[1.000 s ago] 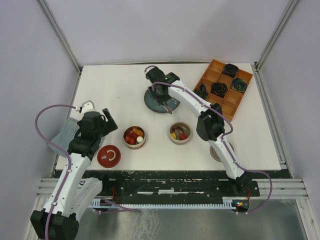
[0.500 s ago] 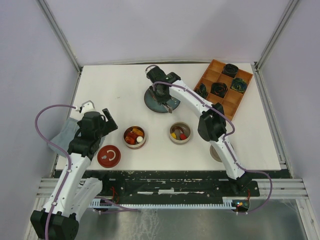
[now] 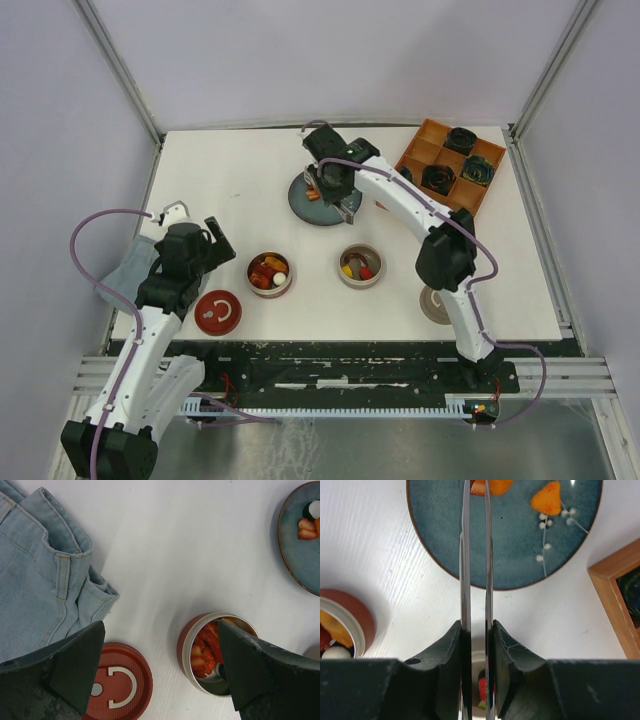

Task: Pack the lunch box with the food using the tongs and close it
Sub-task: Pick up the fake food from the plate, then place the fake food in the packing box.

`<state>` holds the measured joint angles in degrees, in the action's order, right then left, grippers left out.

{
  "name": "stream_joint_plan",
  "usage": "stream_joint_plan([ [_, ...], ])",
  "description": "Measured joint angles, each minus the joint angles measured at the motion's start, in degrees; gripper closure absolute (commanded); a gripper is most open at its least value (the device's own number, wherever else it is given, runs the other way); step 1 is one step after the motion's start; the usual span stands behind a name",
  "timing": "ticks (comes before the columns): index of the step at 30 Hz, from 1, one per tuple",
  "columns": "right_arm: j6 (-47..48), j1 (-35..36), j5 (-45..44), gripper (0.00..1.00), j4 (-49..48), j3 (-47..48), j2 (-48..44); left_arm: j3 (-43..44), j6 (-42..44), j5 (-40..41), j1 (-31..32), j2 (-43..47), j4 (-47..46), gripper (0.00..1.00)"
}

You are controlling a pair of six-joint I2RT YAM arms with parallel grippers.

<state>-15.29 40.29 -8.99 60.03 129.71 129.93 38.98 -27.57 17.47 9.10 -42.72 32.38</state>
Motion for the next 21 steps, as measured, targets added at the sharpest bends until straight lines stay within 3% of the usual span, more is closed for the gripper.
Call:
stream_joint_plan([
  [10, 0.3, 0.0, 1.4, 0.66, 1.2, -17.3, -21.3, 0.0, 0.0, 0.0, 0.0, 0.0, 0.0, 0.00],
  [21, 1.4, 3.1, 0.2, 0.64, 14.7, -26.5, -34.4, 0.0, 0.0, 0.0, 0.0, -0.1, 0.0, 0.00],
])
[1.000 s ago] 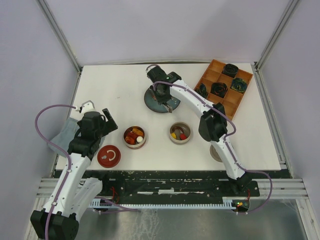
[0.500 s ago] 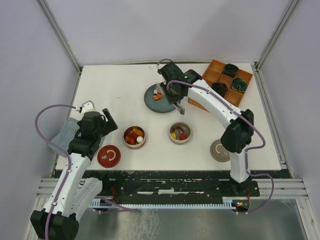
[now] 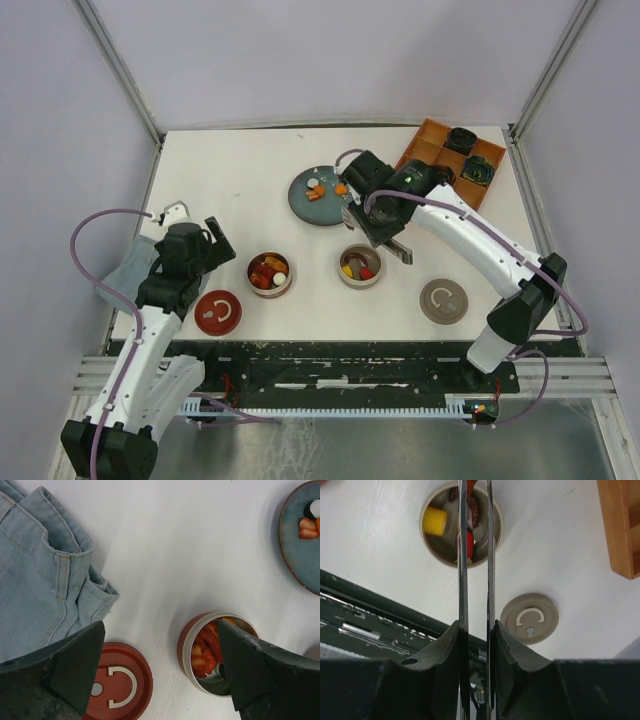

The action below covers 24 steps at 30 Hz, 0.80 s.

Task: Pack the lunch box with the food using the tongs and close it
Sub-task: Place the fake food in the packing box.

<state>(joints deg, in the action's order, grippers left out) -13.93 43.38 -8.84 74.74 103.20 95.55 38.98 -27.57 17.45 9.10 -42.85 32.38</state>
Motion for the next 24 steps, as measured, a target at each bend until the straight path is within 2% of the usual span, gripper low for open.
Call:
stream_joint_plan([
  [7, -3.1, 6.4, -3.1, 0.64, 5.9, -6.9, -0.7, 0.0, 0.0, 0.0, 0.0, -0.3, 0.0, 0.00],
  [24, -3.8, 9.0, -7.1, 0.63, 8.3, -7.7, 2.9, 0.0, 0.0, 0.0, 0.0, -0.6, 0.0, 0.00],
])
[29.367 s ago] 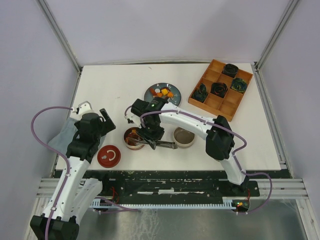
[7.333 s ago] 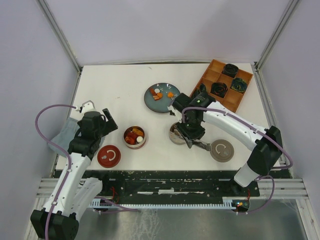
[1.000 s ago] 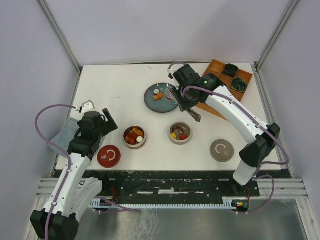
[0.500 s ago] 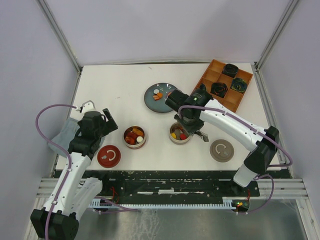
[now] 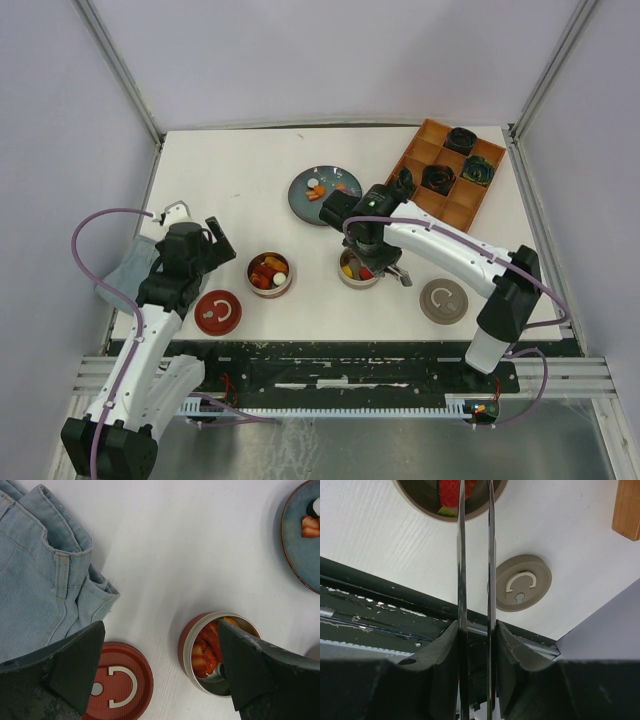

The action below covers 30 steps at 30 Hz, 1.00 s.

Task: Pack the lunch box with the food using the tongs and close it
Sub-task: Place the fake food in the packing box.

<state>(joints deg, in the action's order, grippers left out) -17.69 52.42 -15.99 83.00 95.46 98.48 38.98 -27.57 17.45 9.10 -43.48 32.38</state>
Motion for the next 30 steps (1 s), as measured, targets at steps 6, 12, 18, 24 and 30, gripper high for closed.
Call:
stream_joint_plan([
  [6, 0.0, 0.3, -2.0, 0.62, 0.8, -0.7, 0.8, 0.0, 0.0, 0.0, 0.0, 0.0, 0.0, 0.00],
  [12, 0.0, 0.9, -3.3, 0.61, 1.2, -1.4, 1.5, 0.0, 0.0, 0.0, 0.0, 0.0, 0.0, 0.00],
  [18, 0.0, 1.2, -3.8, 0.60, 1.4, -2.1, 2.5, 0.0, 0.0, 0.0, 0.0, 0.0, 0.0, 0.00],
  [24, 0.0, 1.2, -4.2, 0.54, 1.6, -2.1, 2.8, 0.0, 0.0, 0.0, 0.0, 0.0, 0.0, 0.00],
  [30, 0.1, 1.2, -5.1, 0.49, 1.9, -2.1, 2.8, 0.0, 0.0, 0.0, 0.0, 0.0, 0.0, 0.00],
])
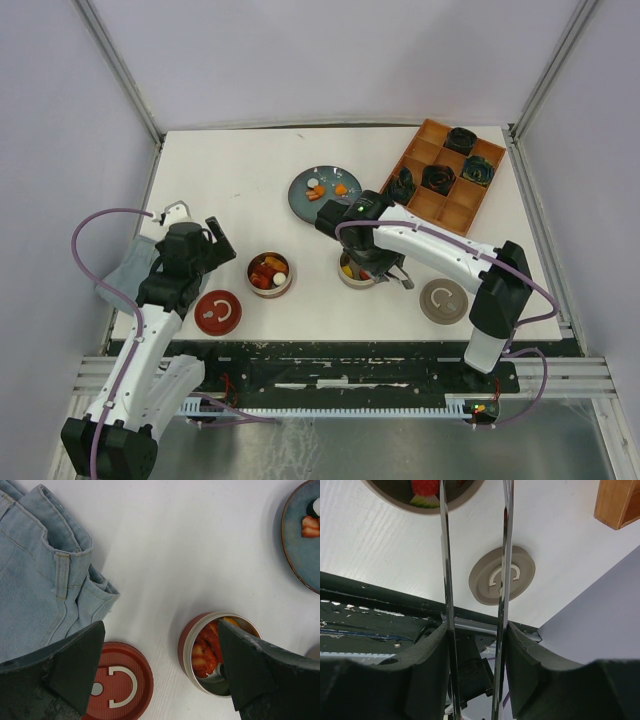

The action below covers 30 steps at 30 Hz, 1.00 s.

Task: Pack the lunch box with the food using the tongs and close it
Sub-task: Place the fake food in the packing box.

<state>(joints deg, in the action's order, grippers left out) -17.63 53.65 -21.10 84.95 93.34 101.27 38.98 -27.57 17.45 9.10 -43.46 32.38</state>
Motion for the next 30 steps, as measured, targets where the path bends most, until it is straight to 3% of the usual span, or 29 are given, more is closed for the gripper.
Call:
stream_joint_plan([
  [15, 0.0, 0.2, 0.3, 0.52, -0.6, 2.1, -0.3, 0.0, 0.0, 0.0, 0.0, 0.0, 0.0, 0.00],
  [30, -1.4, -0.2, 1.5, 0.53, -9.1, 4.5, -7.8, 0.0, 0.0, 0.0, 0.0, 0.0, 0.0, 0.00],
])
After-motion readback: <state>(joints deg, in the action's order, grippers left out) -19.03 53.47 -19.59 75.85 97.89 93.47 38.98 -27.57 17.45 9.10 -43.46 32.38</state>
